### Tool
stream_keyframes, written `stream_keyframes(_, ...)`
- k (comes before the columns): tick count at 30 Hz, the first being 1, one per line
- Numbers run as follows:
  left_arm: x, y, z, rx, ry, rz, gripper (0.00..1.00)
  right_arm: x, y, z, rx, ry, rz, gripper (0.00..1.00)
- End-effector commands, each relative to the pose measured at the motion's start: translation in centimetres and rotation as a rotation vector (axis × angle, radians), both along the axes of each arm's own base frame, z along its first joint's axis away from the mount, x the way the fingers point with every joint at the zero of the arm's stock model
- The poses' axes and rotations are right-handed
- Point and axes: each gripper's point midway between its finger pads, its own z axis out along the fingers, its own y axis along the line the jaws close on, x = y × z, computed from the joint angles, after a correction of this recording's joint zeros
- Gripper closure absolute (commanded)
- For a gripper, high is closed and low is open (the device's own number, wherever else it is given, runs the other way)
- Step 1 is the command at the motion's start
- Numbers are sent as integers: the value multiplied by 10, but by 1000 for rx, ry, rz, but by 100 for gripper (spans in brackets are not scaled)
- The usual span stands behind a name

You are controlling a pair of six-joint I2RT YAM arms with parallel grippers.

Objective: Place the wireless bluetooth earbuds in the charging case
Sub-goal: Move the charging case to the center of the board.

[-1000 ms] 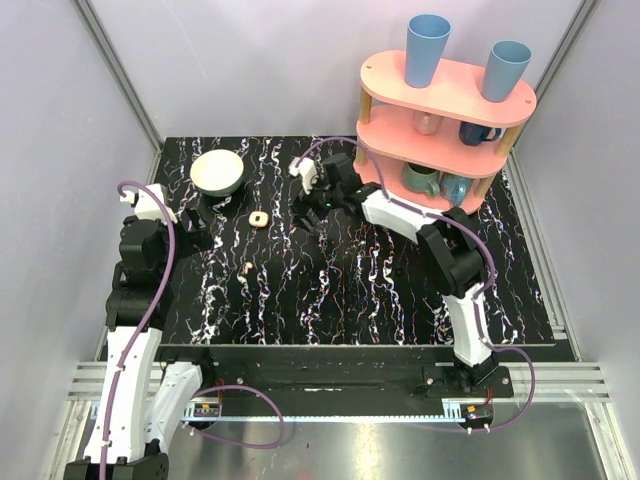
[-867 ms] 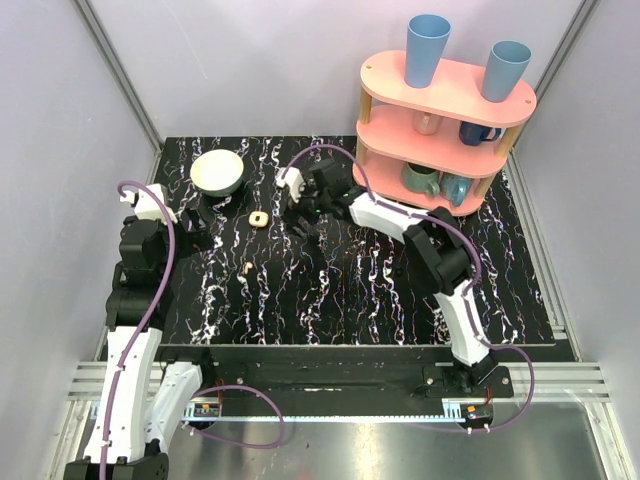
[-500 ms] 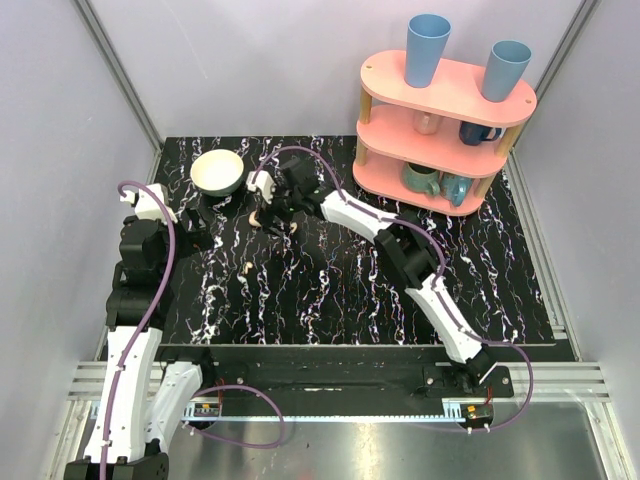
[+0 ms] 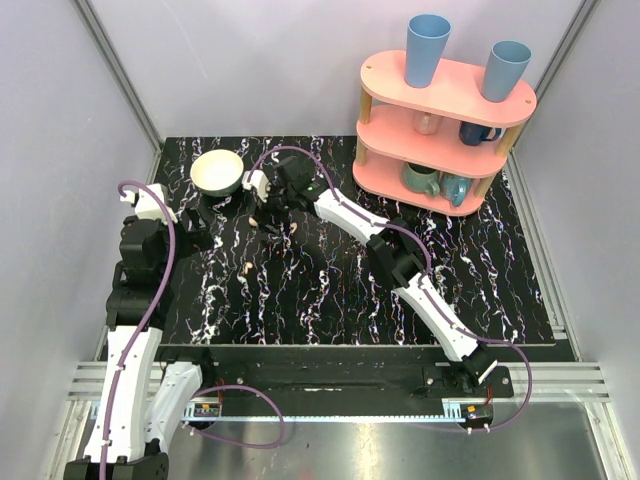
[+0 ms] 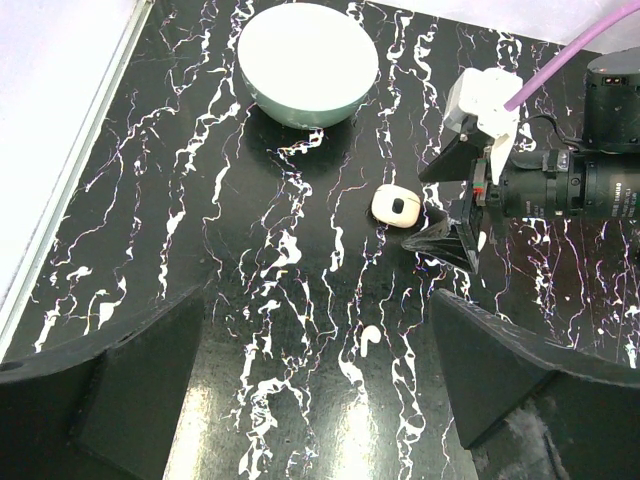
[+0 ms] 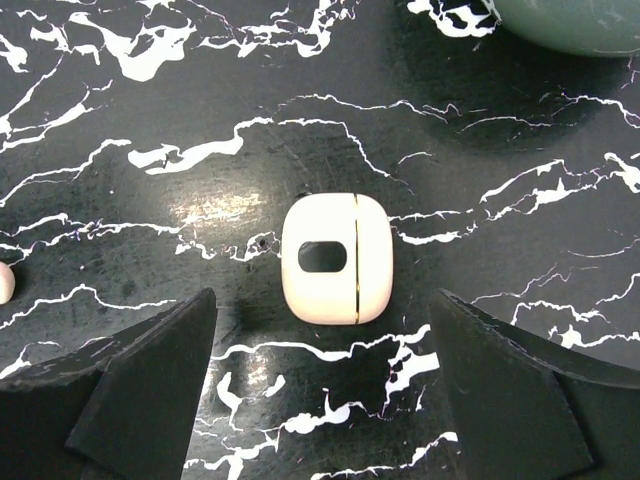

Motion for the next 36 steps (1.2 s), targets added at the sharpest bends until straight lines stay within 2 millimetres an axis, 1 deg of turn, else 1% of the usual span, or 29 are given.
stream_keyframes(1, 3, 5, 6, 19, -28, 20, 1, -2, 17, 17, 52, -12, 19, 6)
stream_keyframes(3, 4, 5, 5, 19, -28, 20, 1, 0, 16, 14, 46, -14, 9, 6)
stream_keyframes(7, 3, 5, 6, 19, -28, 20, 1, 0, 18, 15, 50, -15, 1, 9)
stream_keyframes(9, 4, 5, 6, 19, -28, 20, 1, 3, 18, 15, 50, -20, -13, 9)
stream_keyframes(11, 4, 5, 5, 19, -26, 20, 1, 3, 18, 16, 51, -24, -12, 13)
stream_keyframes(17, 4, 5, 6, 19, -29, 20, 1, 5, 20, 16, 58, -28, -13, 17)
stream_keyframes(23, 4, 5, 5, 20, -26, 24, 1, 8, 22, 20, 76, -17, -42, 18)
stream_keyframes(31, 3, 7, 6, 23, -28, 29, 1, 7, 21, 14, 43, -18, -73, 20)
stream_keyframes(36, 4, 7, 5, 25, -26, 34, 1, 12, 19, 11, 30, -38, -87, 21)
